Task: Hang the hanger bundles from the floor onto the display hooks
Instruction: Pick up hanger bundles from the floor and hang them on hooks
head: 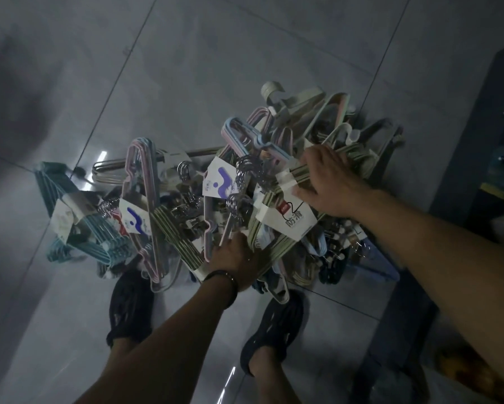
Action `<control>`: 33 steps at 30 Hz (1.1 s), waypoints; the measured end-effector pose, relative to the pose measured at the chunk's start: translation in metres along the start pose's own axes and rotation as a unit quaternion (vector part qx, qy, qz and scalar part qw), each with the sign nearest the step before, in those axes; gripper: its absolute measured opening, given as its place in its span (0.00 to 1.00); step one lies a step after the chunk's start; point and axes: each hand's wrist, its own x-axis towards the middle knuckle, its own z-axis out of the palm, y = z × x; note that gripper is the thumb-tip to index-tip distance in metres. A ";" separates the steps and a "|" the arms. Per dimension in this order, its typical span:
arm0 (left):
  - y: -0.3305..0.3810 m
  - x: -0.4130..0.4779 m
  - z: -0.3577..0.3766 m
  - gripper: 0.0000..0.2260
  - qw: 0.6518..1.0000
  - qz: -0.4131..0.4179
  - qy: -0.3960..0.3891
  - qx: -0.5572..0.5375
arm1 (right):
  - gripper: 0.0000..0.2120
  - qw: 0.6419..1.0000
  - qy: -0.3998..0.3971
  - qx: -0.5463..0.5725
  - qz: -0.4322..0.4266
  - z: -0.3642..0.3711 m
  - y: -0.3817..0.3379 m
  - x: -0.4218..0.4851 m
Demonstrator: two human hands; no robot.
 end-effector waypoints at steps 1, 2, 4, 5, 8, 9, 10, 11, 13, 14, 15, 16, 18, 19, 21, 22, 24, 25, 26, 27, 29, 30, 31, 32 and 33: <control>0.002 -0.002 0.001 0.23 1.000 0.010 0.019 0.008 | 0.37 1.000 -0.028 -0.007 -0.007 -0.003 0.002 0.002; 0.005 -0.005 0.004 0.19 0.999 0.018 0.046 -0.001 | 0.43 0.998 -0.064 -0.015 -0.017 -0.007 0.002 0.005; 0.013 -0.015 0.007 0.14 0.995 0.019 0.076 -0.066 | 0.57 0.991 -0.130 0.012 -0.023 -0.009 -0.003 0.013; 0.017 -0.021 0.007 0.15 0.992 0.016 0.075 -0.099 | 0.61 0.988 -0.148 0.034 -0.016 -0.009 -0.006 0.016; 0.016 -0.032 0.005 0.15 0.989 0.032 0.071 -0.126 | 0.60 0.987 -0.155 0.028 0.013 -0.007 -0.012 0.023; 0.011 -0.035 0.003 0.11 0.990 0.040 0.069 -0.118 | 0.59 0.987 -0.159 0.013 0.011 -0.009 -0.013 0.023; 0.006 -0.038 0.001 0.08 0.991 0.050 0.063 -0.108 | 0.60 0.985 -0.170 -0.001 0.007 -0.011 -0.015 0.021; 0.000 -0.043 -0.004 0.07 0.992 0.063 0.055 -0.097 | 0.61 0.983 -0.185 -0.013 0.002 -0.014 -0.018 0.018; -0.007 -0.057 -0.019 0.10 0.993 0.087 0.028 -0.077 | 0.64 0.976 -0.216 -0.008 -0.004 -0.022 -0.022 0.007; -0.008 -0.066 -0.030 0.15 0.993 0.096 0.013 -0.074 | 0.62 0.974 -0.222 0.035 0.000 -0.026 -0.023 -0.001; -0.007 -0.075 -0.044 0.20 0.992 0.104 -0.002 -0.069 | 0.56 0.971 -0.219 0.100 0.008 -0.031 -0.024 -0.011; -0.005 -0.082 -0.059 0.22 0.992 0.113 -0.015 -0.059 | 0.50 0.966 -0.204 0.157 0.017 -0.036 -0.024 -0.024; 0.006 -0.094 -0.093 0.16 0.990 0.139 -0.016 -0.006 | 0.47 0.959 -0.154 0.235 0.047 -0.049 -0.027 -0.050; 0.016 -0.099 -0.115 0.12 0.987 0.161 0.000 0.032 | 0.48 0.952 -0.125 0.270 0.071 -0.059 -0.029 -0.065; 0.044 -0.115 -0.162 0.11 0.977 0.186 0.039 0.092 | 0.48 0.926 -0.072 0.351 0.120 -0.083 -0.036 -0.099; 0.058 -0.127 -0.185 0.15 0.973 0.189 0.073 0.108 | 0.47 0.907 -0.048 0.391 0.148 -0.097 -0.039 -0.116; 0.079 -0.171 -0.223 0.28 0.966 0.169 0.178 0.078 | 0.42 0.871 0.012 0.449 0.197 -0.133 -0.052 -0.154; 0.084 -0.201 -0.235 0.33 0.962 0.159 0.223 -0.012 | 0.38 0.852 0.043 0.476 0.213 -0.154 -0.062 -0.175; 0.089 -0.233 -0.244 0.36 0.949 0.147 0.235 -0.149 | 0.33 0.832 0.071 0.503 0.222 -0.177 -0.074 -0.196; 0.096 -0.265 -0.250 0.39 0.924 0.134 0.203 -0.296 | 0.28 0.814 0.095 0.526 0.227 -0.202 -0.089 -0.218; 0.115 -0.326 -0.257 0.48 0.882 0.098 0.078 -0.454 | 0.22 0.771 0.131 0.578 0.233 -0.252 -0.124 -0.261; 0.128 -0.352 -0.261 0.51 0.877 0.096 0.021 -0.471 | 0.19 0.744 0.141 0.609 0.235 -0.276 -0.142 -0.282; 0.142 -0.376 -0.266 0.48 0.869 0.115 -0.018 -0.482 | 0.17 0.722 0.150 0.633 0.236 -0.298 -0.160 -0.301; 0.156 -0.400 -0.273 0.40 0.863 0.141 -0.039 -0.484 | 0.15 0.704 0.157 0.650 0.238 -0.319 -0.179 -0.321; 0.169 -0.422 -0.281 0.30 0.856 0.162 -0.044 -0.488 | 0.14 0.693 0.165 0.659 0.239 -0.340 -0.198 -0.341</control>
